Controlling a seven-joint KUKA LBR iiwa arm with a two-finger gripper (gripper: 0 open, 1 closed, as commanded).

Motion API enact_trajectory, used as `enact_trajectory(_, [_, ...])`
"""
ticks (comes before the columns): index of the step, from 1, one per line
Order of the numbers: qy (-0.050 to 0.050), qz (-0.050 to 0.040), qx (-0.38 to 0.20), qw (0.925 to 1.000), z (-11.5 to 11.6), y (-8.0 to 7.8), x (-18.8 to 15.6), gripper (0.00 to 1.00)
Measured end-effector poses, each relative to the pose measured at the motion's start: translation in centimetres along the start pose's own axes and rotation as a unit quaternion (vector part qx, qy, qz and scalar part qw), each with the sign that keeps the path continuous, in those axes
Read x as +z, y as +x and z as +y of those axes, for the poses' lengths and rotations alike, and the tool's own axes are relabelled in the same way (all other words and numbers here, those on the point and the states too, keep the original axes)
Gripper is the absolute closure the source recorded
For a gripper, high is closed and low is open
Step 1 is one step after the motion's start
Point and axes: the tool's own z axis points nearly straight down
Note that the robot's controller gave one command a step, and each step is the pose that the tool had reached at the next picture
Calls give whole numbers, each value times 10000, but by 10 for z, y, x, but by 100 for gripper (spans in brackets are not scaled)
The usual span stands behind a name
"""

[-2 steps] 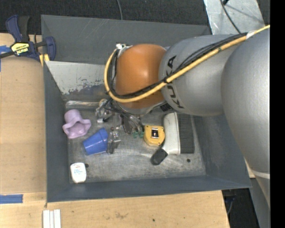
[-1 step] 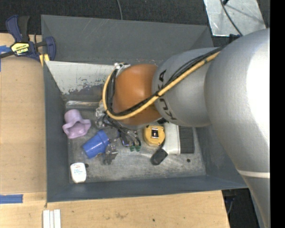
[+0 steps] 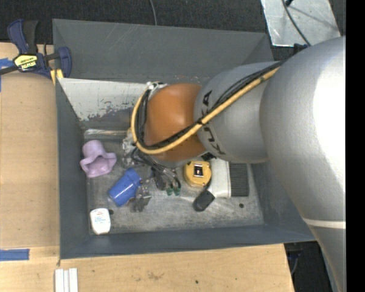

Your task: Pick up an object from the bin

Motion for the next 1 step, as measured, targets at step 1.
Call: enact_trajectory(1, [-1,0,2,10000,0,0,0,100])
